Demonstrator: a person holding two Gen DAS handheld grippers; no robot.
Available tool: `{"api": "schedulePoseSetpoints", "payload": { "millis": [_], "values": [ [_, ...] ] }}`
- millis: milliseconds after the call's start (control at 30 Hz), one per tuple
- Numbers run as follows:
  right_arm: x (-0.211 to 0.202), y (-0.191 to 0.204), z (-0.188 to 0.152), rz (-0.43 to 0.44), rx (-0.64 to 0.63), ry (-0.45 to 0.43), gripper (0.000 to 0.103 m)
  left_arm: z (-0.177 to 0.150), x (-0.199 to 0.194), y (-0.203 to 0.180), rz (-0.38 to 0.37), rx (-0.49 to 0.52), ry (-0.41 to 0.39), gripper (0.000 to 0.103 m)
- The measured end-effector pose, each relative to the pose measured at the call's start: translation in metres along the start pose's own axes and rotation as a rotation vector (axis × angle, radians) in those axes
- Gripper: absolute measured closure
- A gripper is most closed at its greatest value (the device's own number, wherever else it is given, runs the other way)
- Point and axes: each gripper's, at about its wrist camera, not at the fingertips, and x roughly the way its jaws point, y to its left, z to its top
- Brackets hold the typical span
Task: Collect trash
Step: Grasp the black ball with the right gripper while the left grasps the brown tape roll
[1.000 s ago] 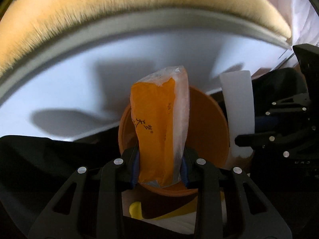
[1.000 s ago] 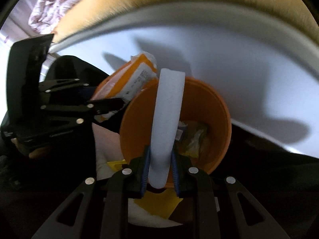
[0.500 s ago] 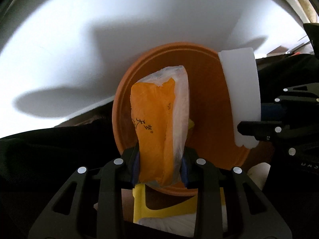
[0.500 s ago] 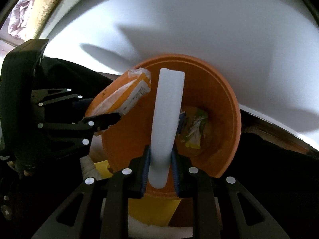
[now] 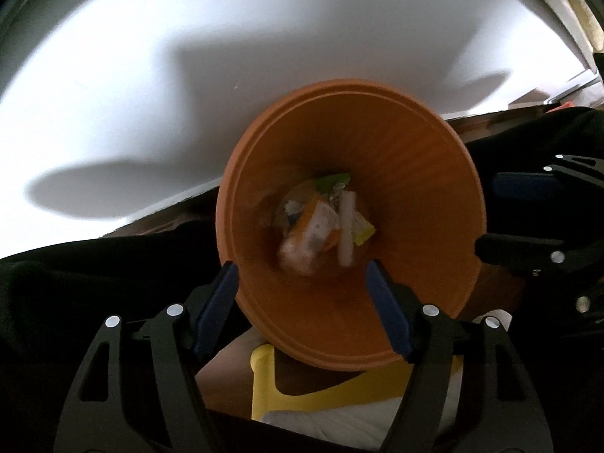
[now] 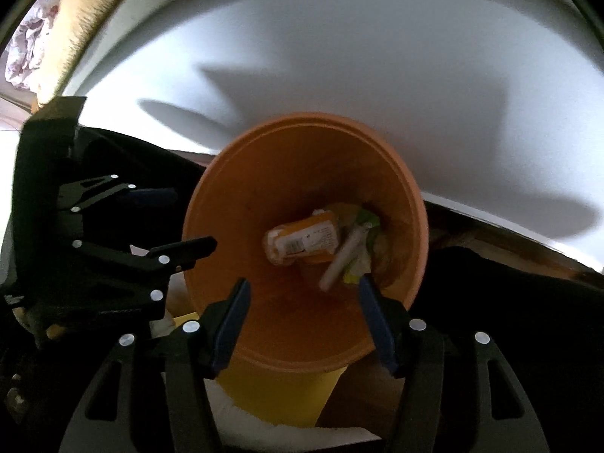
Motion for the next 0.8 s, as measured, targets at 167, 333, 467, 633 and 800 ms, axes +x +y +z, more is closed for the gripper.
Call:
{"api": "schedulePoseSetpoints", "payload": {
  "millis": [167,333,467,633,800],
  "values": [
    [-0.039,0.008,-0.002,0.011,-0.023,-0.088,0.044,-0.016,-0.028,-0.002,-0.048,0.011,-0.057,0.034],
    [-0.113,0.026,0.002,0.055,-0.099,-0.237,0.044,-0.022,-0.097,0.003,-0.066,0.045,-0.246,0.034],
    [-0.165,0.037,0.033,0.123,-0.13,-0.354,0.044,-0.012,-0.156,0.012,-0.048,0.027,-0.42,0.03],
    [-0.197,0.06,0.108,0.088,-0.196,-0.469,0.044,0.008,-0.195,0.03,0.02,-0.052,-0.587,0.026],
    [-0.192,0.084,0.2,0.05,-0.256,-0.485,0.042,0.016,-0.203,0.059,0.021,-0.138,-0.626,0.026]
  ]
}}
